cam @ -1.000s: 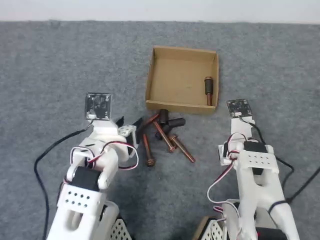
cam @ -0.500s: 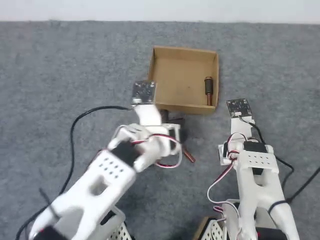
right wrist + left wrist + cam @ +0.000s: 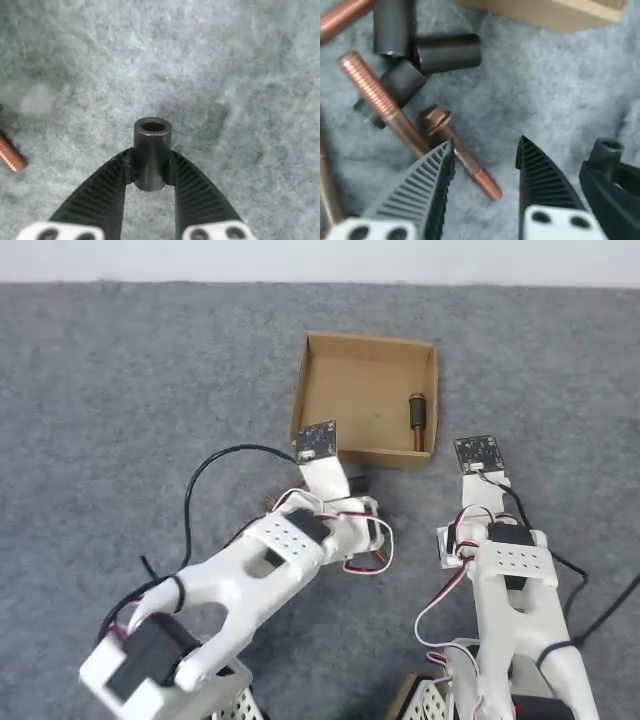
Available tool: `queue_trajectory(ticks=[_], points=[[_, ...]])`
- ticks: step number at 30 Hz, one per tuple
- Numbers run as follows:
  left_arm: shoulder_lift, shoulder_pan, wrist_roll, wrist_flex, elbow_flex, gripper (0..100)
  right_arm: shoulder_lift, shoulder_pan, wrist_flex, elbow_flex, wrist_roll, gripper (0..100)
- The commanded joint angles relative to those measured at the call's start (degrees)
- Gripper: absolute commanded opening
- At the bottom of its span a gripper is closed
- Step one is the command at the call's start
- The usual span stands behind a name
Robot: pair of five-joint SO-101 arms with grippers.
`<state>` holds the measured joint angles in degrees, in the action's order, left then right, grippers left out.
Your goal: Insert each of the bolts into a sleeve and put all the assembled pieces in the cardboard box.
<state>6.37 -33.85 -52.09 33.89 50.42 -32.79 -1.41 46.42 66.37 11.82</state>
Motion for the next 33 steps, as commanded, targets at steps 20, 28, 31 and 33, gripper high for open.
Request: queue_trajectory(ticks=[20,28,31,33], points=[[-12.3,2.5,-2.9,4.7,-13.4,12,-2.6,-0.6,-0.9,-0.2,0.7,0.7],[-12.0,2.4,-0.2,4.7,-13.3,1,-2.6,-0.6,-0.9,-0.2,0.7,0.7],[-11.8,2.3,1.5,4.7,-13.2,1,-2.6,-0.6,-0.9,-0.2,0.7,0.7],[-11.7,2.3,2.9,4.8,-13.2,1,-2.6,-0.6,-0.9,-0.2,0.7,0.7]])
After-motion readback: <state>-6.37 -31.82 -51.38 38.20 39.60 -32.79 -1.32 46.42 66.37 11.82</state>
